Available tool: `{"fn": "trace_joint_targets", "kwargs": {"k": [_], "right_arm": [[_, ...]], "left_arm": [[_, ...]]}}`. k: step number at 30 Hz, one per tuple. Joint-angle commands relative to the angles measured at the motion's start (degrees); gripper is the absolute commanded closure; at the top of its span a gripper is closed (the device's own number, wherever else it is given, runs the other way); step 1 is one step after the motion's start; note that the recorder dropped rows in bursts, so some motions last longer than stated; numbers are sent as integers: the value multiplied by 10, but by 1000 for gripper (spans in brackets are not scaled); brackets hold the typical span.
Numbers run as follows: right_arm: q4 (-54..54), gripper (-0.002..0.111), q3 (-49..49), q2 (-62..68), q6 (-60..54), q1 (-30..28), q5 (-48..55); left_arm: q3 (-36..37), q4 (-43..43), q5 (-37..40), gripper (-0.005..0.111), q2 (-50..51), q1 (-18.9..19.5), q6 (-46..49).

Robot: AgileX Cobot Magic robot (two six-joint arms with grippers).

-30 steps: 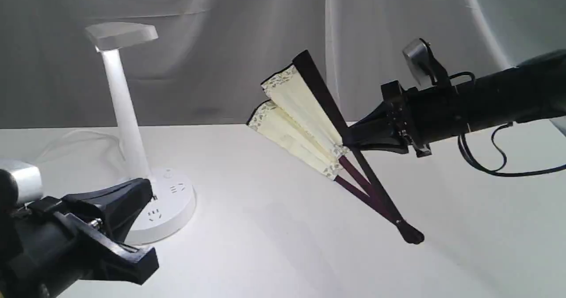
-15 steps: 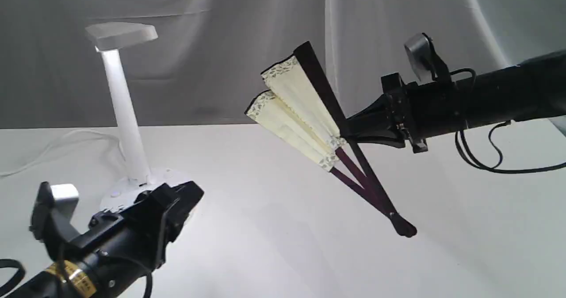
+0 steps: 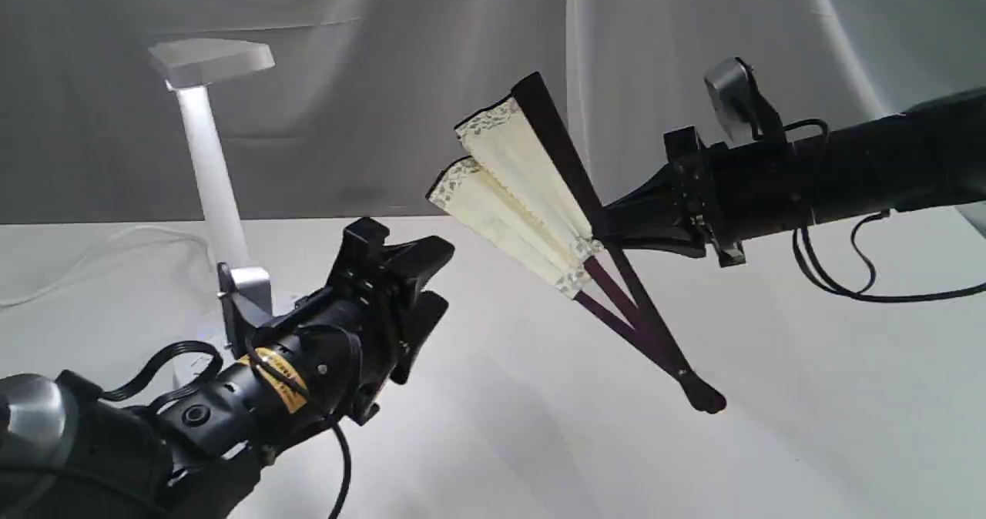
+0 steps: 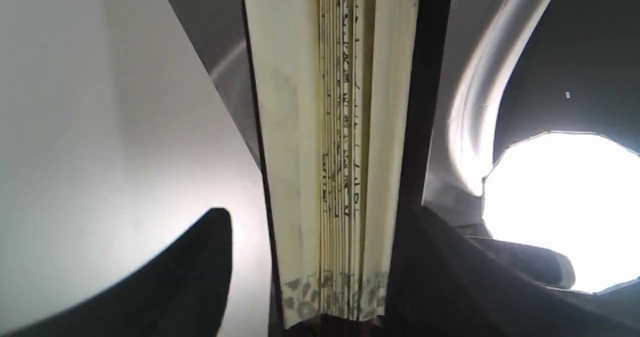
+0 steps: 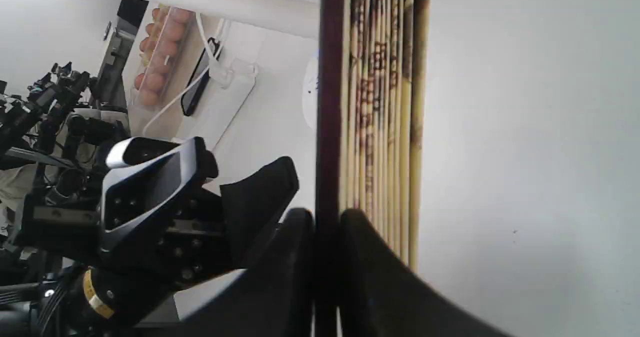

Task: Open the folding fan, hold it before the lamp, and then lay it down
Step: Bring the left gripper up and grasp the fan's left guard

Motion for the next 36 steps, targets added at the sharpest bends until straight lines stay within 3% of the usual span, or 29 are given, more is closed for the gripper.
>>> {"fn": "trace_joint_targets", "kwargs": {"k": [1,9,14,18,23,36], "right_arm": [[14,108,16,-11,-2,0,2],[56,108,113,-38,-87,0,2],[90,108,157,-63,-109,0,2],[130,108,209,-82,-143,0,2],[163,108,253,-97,-158,6,2],[185,108,259,-97,-161,68,2]], "left_arm": [[-16,71,-43,54,28,22,-82],[-15,203,-73,54,35,80,-87],[-15,259,-75,54,35,94,-168],[-15,255,-109,54,35,94,-171],[-15,229,-96,54,35,95,-171],[-15,186,-83,54,35,95,-145]]}}
